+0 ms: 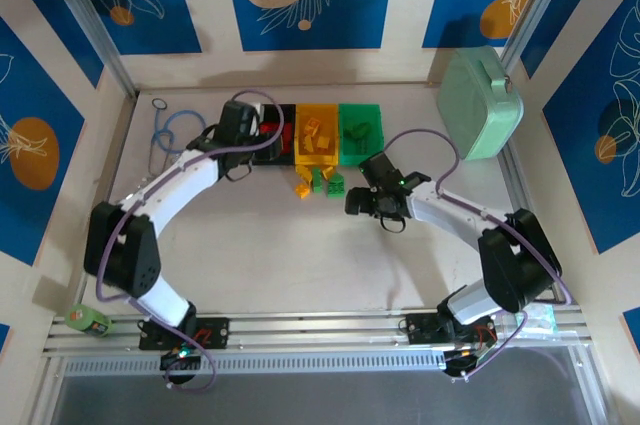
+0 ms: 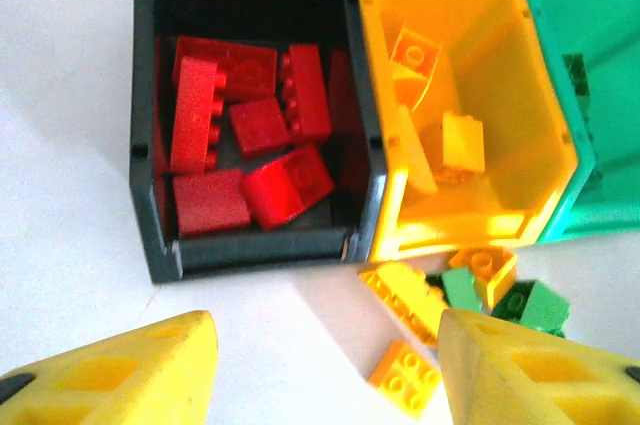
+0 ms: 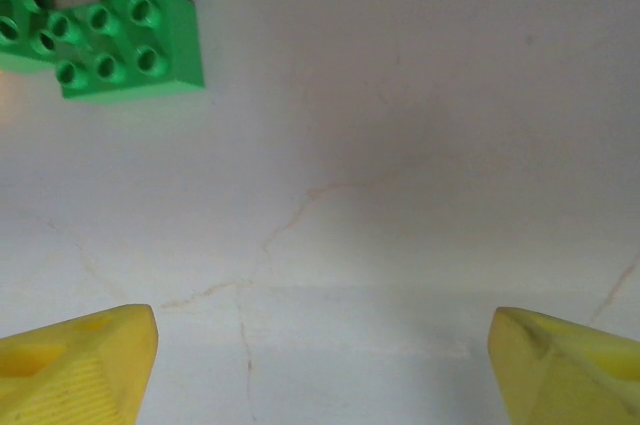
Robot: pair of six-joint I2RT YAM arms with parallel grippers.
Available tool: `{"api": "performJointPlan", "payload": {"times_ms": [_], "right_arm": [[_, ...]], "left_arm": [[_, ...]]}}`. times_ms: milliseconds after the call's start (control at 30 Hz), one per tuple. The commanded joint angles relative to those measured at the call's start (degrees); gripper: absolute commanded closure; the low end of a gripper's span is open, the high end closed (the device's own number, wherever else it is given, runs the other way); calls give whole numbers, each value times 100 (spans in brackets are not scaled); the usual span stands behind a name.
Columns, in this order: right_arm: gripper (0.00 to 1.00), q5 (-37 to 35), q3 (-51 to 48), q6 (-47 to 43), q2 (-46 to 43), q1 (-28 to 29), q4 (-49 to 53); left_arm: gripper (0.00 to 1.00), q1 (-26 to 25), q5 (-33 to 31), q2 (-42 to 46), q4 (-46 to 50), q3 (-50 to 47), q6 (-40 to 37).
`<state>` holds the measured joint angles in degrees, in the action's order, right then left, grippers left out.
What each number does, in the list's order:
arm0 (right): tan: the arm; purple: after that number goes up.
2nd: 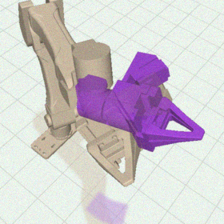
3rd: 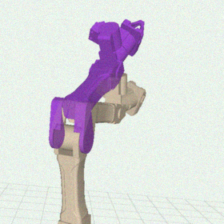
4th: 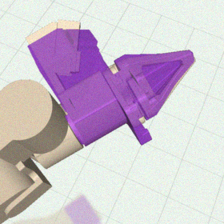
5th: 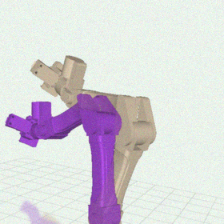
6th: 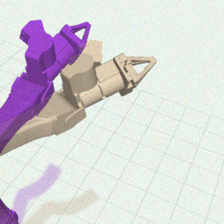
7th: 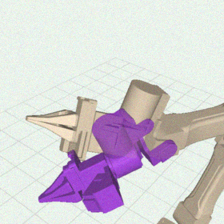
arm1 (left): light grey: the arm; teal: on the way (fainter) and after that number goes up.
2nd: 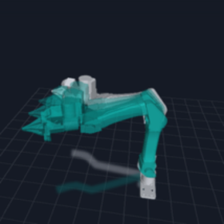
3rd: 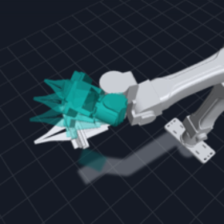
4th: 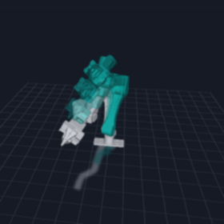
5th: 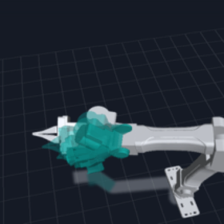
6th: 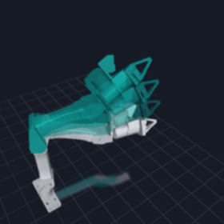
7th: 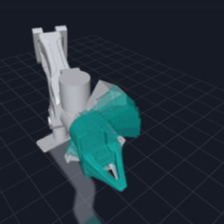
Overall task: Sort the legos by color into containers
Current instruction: Place the lego in the container, then pick up the lego from the center of the table.
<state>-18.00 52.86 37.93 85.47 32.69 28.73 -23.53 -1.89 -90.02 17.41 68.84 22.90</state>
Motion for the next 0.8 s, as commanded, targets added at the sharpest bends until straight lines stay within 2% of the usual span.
{"api": "performJointPlan", "payload": {"times_ms": [0, 367, 567, 767], "right_arm": [[14, 15, 503, -225, 328, 44, 219], [16, 197, 2397, -618, 2125, 71, 721], [20, 121, 3085, -653, 2829, 67, 1016], [23, 206, 3436, -708, 3197, 131, 1098]], "left_arm": [[41, -48, 99, 471, -522, -814, 250], [41, -239, 31, 1882, -772, -2960, 647], [42, -273, -25, 2635, -669, -3588, 743], [42, -275, -90, 3004, -574, -3901, 777]]}}
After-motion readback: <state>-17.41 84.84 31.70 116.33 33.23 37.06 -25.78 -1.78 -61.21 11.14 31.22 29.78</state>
